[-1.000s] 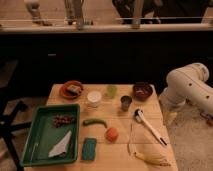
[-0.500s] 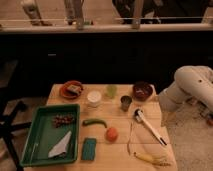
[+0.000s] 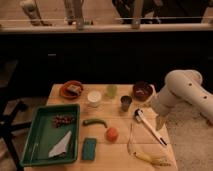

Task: Place fork in tray

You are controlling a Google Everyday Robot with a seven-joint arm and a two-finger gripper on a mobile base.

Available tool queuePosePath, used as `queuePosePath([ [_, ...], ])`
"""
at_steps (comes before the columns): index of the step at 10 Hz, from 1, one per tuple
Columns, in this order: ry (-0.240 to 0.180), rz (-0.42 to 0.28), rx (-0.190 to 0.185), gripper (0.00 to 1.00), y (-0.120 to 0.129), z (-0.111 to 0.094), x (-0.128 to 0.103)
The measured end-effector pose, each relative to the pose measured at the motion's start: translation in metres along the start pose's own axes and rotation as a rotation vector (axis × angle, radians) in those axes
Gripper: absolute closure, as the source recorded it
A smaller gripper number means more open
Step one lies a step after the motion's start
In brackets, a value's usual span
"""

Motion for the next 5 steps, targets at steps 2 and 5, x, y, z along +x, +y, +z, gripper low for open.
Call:
queuePosePath([
  [2,0.025,-0.067,-0.036,0.2,-0.0054,0.0114,-0.0151],
  [5,0.026,-0.062,-0.036,0.2,-0.0028,0.0109,-0.0135],
])
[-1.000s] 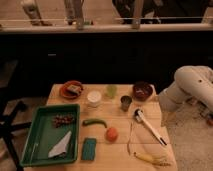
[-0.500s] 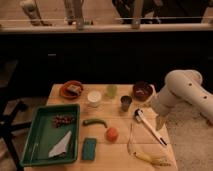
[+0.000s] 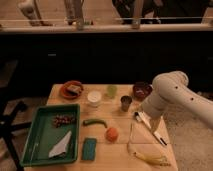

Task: Place fork in tray

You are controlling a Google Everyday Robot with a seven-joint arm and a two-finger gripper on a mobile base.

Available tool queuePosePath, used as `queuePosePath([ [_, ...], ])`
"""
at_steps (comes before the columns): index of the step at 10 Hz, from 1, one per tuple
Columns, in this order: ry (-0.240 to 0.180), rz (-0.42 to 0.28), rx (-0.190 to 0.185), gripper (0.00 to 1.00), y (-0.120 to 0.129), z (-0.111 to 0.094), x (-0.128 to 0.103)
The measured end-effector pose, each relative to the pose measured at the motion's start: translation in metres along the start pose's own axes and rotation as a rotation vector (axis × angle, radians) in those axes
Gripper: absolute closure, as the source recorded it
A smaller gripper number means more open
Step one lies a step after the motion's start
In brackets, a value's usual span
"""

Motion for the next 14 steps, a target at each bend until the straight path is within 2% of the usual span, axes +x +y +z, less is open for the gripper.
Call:
queuePosePath([
  [2,-0.019,-0.008,0.019,0.2,-0.003,0.0,0.002],
  [3,-0.052,-0.023,0.044,0.2,-0.005,0.002,0.007],
  [4,-0.12,-0.044,0.071,0.2,-0.007,0.008,0.017],
  [5,-0.224,-0.076,0.104,0.2,-0.015,0.017,0.029],
  [6,-0.288,-0.094,0.113,0.2,-0.016,0.024,0.039],
  [7,-0.324,-0.128,0.115,0.2,-0.016,0.034,0.049],
  [8,-0.324,-0.182,0.116,0.2,-0.018,0.043,0.051],
  [10,-0.281,-0.259,0.102,0.2,-0.021,0.051,0.048],
  [11,-0.223,-0.285,0.081,0.2,-0.02,0.056,0.044],
  [12,-0.182,-0.308,0.04,0.2,-0.021,0.062,0.04],
  [14,-0.137,-0.347,-0.02,0.2,-0.028,0.077,0.035],
])
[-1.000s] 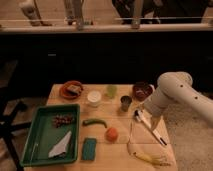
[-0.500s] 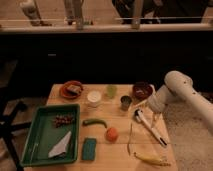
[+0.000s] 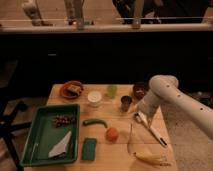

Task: Place fork in tray

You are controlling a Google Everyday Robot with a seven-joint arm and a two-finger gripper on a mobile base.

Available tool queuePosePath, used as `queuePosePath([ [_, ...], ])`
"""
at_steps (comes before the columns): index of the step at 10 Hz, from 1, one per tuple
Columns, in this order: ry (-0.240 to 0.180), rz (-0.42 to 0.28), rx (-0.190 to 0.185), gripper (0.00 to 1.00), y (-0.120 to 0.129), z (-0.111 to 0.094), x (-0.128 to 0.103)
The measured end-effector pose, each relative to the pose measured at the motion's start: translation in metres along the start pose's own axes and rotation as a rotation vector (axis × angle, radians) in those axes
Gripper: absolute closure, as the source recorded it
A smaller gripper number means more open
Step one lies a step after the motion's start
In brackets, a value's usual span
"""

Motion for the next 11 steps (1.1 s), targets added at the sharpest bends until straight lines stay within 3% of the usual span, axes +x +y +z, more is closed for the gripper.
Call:
queuePosePath([
  [2,0.008,-0.021,-0.08,0.2,0.0,0.024,0.003],
  [4,-0.007,-0.023,-0.113,0.2,-0.002,0.044,0.01],
  [7,-0.037,-0.02,-0.096,0.2,-0.004,0.054,0.016],
  [11,-0.034,0.003,-0.107,0.2,0.002,0.071,0.017],
])
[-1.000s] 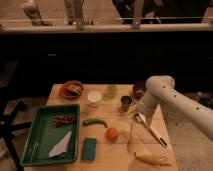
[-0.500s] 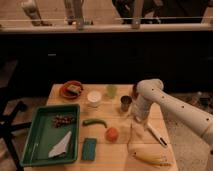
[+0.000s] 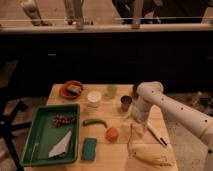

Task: Place fork in tray

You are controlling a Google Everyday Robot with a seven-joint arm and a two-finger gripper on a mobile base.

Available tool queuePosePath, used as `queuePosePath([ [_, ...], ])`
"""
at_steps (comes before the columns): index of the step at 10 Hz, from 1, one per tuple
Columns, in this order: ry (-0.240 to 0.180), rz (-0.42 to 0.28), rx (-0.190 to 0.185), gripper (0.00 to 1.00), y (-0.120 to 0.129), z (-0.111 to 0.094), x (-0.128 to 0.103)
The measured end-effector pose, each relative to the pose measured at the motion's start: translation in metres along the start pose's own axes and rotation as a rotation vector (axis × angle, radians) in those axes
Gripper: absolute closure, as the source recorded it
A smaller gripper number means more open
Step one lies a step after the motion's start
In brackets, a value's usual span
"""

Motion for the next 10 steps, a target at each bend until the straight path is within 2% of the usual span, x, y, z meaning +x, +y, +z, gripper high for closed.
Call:
queuePosePath([
  [6,0.007,0.03,-0.051,0.21,0.006,0.021,-0.004],
  [8,0.007,0.025,-0.067,0.34,0.005,0.025,-0.006],
  [10,0.007,0.018,-0.081,0.55,0.003,0.027,-0.007],
])
